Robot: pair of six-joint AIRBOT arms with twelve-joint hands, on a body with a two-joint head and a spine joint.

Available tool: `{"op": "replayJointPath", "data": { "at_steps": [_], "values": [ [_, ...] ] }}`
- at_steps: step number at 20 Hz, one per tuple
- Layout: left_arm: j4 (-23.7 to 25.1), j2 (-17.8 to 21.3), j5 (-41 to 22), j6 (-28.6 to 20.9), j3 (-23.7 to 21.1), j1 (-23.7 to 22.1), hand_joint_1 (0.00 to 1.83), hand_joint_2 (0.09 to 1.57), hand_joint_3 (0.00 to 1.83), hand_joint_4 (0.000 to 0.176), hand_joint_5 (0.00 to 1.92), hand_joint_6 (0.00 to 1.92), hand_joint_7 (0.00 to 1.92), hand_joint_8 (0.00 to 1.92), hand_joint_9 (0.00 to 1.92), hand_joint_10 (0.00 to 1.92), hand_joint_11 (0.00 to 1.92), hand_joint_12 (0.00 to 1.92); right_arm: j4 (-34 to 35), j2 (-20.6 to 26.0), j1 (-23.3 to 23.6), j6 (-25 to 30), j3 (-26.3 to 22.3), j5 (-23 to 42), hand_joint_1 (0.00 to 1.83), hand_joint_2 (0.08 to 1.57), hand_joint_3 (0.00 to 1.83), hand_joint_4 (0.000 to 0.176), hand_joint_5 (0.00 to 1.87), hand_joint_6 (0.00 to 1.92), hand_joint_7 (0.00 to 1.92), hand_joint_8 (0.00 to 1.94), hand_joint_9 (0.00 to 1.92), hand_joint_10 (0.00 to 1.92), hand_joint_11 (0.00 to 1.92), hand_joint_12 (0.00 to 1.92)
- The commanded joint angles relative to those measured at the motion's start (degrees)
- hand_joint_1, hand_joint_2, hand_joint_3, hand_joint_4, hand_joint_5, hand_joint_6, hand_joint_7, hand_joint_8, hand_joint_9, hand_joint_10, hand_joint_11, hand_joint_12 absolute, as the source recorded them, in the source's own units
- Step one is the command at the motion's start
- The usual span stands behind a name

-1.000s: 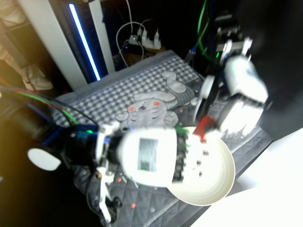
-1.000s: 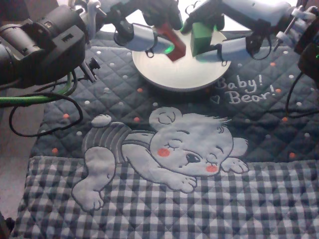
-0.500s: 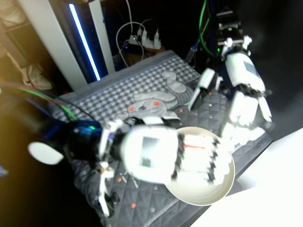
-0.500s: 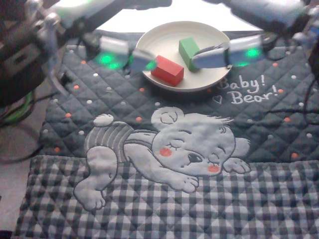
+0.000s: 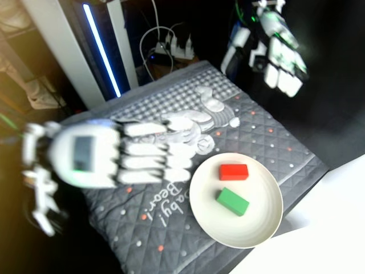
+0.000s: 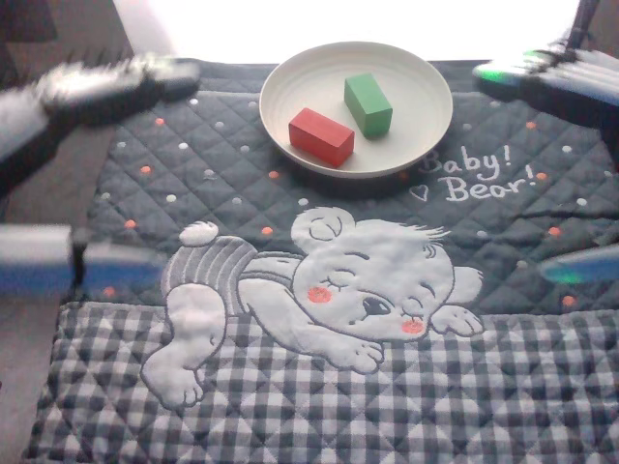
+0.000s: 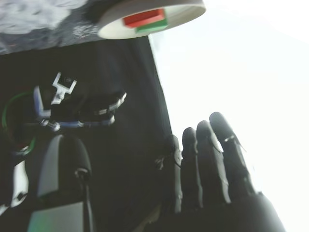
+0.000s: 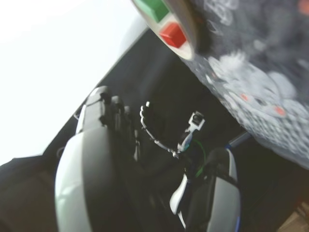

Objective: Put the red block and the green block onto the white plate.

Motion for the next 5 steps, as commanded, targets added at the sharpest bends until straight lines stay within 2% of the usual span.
{"op": "replayJointPath", "data": {
  "at_steps": [1, 2, 3, 4, 5],
  "values": [
    [-4.19, 0.92, -11.65, 0.37, -0.67, 1.77, 0.82, 0.91, 0.0, 0.059, 0.22, 0.0, 0.17, 0.0, 0.13, 0.0, 0.0, 0.55, 3.83, 0.78, -2.75, 0.02, -1.01, 9.47, 0.83, 0.84, 0.0, 0.114, 0.13, 0.0, 0.16, 0.0, 0.16, 0.0, 0.0, 0.18],
    [-6.9, 1.32, -16.14, 0.37, -2.4, 6.25, 0.78, 0.9, 0.0, 0.04, 0.21, 0.0, 0.18, 0.0, 0.16, 0.0, 0.0, 0.69, 7.5, 1.44, -7.43, -0.52, -3.06, 12.56, 0.78, 0.84, 0.0, 0.109, 0.14, 0.0, 0.15, 0.0, 0.15, 0.0, 0.0, 0.23],
    [-8.72, 1.32, -18.88, 0.37, -3.53, 8.84, 0.78, 0.91, 0.0, 0.03, 0.21, 0.0, 0.17, 0.0, 0.15, 0.0, 0.0, 0.76, 10.49, 1.74, -11.11, -0.76, -4.58, 15.2, 0.75, 0.82, 0.0, 0.113, 0.16, 0.0, 0.18, 0.0, 0.19, 0.0, 0.0, 0.36],
    [-10.58, 0.99, -21.96, 0.37, -4.58, 11.59, 0.8, 0.9, 0.0, 0.027, 0.2, 0.0, 0.14, 0.0, 0.12, 0.0, 0.0, 0.81, 13.62, 1.75, -14.88, -0.78, -5.93, 18.46, 0.75, 0.84, 0.0, 0.133, 0.15, 0.0, 0.18, 0.0, 0.17, 0.0, 0.0, 0.3],
    [-12.54, 0.38, -25.01, 0.36, -5.6, 14.17, 0.79, 0.91, 0.0, 0.043, 0.19, 0.0, 0.12, 0.0, 0.1, 0.0, 0.0, 0.78, 16.33, 1.72, -18.27, -0.78, -7.14, 21.28, 0.75, 0.84, 0.0, 0.143, 0.15, 0.0, 0.18, 0.0, 0.17, 0.0, 0.0, 0.26]
  ]
}}
